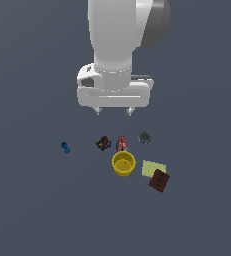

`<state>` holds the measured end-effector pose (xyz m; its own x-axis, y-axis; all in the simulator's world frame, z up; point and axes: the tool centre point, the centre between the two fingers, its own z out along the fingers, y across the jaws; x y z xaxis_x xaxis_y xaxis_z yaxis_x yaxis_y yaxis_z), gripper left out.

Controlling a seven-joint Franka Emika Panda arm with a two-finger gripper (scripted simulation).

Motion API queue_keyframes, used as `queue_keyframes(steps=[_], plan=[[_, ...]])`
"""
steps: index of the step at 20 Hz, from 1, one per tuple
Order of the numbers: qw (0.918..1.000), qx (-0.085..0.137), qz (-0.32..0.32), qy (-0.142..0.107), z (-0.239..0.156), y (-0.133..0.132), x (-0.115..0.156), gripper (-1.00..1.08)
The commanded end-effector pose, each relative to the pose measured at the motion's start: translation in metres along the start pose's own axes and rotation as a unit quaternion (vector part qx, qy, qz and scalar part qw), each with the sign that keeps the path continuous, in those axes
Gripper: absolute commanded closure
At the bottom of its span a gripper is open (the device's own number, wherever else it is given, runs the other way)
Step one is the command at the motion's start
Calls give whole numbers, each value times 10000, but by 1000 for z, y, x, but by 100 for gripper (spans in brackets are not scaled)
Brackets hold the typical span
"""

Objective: Pick up a designated object from a clutter of objects.

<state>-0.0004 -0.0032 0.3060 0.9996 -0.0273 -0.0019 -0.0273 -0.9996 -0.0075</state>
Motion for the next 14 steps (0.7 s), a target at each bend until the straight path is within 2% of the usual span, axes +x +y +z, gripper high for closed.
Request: queue_keyframes(steps=[1,14], plan=[[10000,0,0,0,0,0,0,-20],[10000,-64,-14,-29,6,1,4,-20]])
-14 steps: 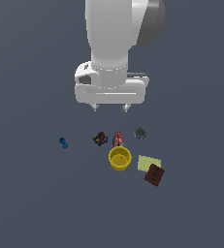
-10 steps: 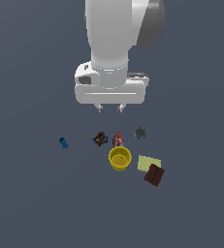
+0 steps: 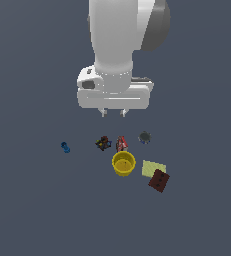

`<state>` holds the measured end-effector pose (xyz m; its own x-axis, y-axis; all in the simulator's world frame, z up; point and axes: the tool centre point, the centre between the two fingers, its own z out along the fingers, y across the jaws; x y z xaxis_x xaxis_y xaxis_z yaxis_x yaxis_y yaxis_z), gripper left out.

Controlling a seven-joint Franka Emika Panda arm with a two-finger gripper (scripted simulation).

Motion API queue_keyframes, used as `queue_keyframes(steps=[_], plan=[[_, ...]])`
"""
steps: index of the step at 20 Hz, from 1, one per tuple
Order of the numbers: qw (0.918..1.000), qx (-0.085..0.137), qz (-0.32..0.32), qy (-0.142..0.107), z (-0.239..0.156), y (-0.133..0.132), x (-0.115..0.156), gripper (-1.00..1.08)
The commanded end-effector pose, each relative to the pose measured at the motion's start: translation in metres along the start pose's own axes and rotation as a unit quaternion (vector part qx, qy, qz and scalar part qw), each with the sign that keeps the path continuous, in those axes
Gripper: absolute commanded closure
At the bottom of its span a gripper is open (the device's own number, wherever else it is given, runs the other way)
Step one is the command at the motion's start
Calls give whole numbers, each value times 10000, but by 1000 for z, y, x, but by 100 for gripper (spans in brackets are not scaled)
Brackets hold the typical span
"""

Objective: Pick up a designated object from a clutter of objects.

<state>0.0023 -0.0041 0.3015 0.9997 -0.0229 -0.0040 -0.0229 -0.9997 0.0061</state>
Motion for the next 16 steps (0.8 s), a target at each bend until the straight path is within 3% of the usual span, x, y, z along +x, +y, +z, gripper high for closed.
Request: queue_keyframes(steps=[1,9,16], plan=[[10000,9,18,-38,2,0,2,-20],[9992,90,166,-338,22,2,16,-20],[9956,227,393,-819,57,4,37,-20]])
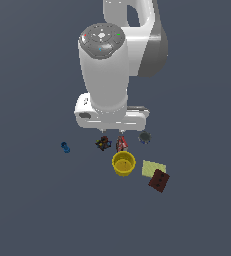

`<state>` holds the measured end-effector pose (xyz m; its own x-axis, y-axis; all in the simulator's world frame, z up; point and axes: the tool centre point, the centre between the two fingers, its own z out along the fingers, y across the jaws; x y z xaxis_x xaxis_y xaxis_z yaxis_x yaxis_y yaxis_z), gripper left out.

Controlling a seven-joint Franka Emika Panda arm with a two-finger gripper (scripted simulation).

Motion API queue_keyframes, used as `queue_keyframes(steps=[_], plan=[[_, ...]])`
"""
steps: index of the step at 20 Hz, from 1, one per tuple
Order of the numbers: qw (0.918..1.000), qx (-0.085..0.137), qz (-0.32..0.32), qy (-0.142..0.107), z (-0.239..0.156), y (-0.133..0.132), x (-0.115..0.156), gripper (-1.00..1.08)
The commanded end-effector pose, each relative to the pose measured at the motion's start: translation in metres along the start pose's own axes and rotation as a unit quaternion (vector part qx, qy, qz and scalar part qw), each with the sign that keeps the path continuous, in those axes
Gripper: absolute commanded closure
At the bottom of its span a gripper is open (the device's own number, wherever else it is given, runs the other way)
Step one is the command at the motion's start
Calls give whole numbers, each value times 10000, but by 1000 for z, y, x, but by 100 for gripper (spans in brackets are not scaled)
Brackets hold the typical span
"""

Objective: Pick up a designated object from a clutter of objects.

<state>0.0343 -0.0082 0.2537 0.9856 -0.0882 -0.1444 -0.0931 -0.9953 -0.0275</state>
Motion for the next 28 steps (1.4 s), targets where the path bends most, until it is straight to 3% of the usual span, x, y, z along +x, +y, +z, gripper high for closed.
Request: queue_keyframes(steps=[1,16,22,28], plan=[[9997,58,93,-202,14,1,10,-20],[9879,423,591,-1370,111,4,53,-20],[9825,515,698,-1646,137,5,59,-20],[9798,558,745,-1771,149,5,61,-20]])
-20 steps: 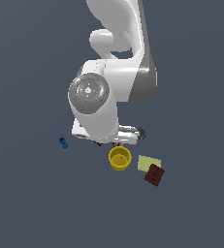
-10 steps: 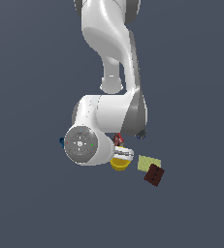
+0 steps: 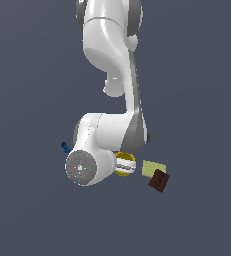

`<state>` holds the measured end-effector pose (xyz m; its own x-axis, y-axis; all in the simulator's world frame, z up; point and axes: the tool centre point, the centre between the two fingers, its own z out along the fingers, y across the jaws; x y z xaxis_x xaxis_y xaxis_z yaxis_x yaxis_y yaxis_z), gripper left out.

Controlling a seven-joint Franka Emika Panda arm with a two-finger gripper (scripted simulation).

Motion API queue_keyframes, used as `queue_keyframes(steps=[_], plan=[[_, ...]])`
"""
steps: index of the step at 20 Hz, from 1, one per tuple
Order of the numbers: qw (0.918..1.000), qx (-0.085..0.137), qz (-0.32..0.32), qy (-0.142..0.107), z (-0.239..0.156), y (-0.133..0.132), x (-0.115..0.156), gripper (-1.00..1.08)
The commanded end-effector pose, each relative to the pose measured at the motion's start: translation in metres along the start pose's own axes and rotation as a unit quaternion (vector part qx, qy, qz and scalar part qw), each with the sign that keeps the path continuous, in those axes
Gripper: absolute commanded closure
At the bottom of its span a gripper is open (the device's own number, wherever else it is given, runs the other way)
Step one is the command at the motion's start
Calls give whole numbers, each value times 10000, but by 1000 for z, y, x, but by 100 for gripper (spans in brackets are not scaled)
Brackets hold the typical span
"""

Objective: Pick up a designated object from a clutter of objects.

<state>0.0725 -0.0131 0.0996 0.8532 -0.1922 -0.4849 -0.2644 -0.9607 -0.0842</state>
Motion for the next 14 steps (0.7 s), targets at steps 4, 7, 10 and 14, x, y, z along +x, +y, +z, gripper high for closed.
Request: queue_keyframes(steps=[4,7,10,14], plan=[[10000,7,8,-22,2,0,1,-20],[10000,7,8,-22,6,0,1,-20],[10000,9,9,-25,16,0,1,-20],[10000,10,11,-28,27,0,1,-20]])
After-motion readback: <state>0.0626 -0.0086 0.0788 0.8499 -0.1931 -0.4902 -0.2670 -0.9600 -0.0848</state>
